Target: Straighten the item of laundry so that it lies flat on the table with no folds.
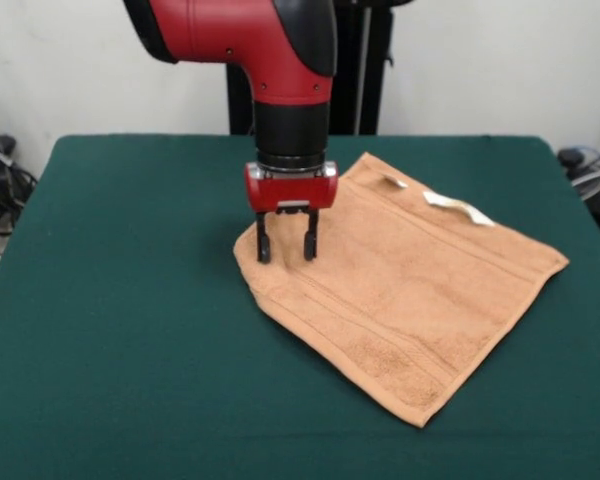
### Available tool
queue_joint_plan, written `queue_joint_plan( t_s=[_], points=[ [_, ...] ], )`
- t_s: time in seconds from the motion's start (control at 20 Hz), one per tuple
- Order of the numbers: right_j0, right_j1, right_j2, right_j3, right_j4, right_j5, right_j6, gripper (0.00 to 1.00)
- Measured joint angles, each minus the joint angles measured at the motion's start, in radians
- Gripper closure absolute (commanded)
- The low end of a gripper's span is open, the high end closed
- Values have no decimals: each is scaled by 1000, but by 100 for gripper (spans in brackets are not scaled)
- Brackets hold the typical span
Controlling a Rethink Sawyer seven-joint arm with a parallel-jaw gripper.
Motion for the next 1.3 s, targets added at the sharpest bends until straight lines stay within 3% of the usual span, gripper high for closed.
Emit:
queue_joint_plan(
  t_s=[1.0,1.05,1.3],
  points=[
    [-27,28,11,-5,-9,-21,0,0],
    [-28,29,12,-5,-11,-23,0,100],
    [-31,31,12,-4,-11,-33,0,100]
  ],
)
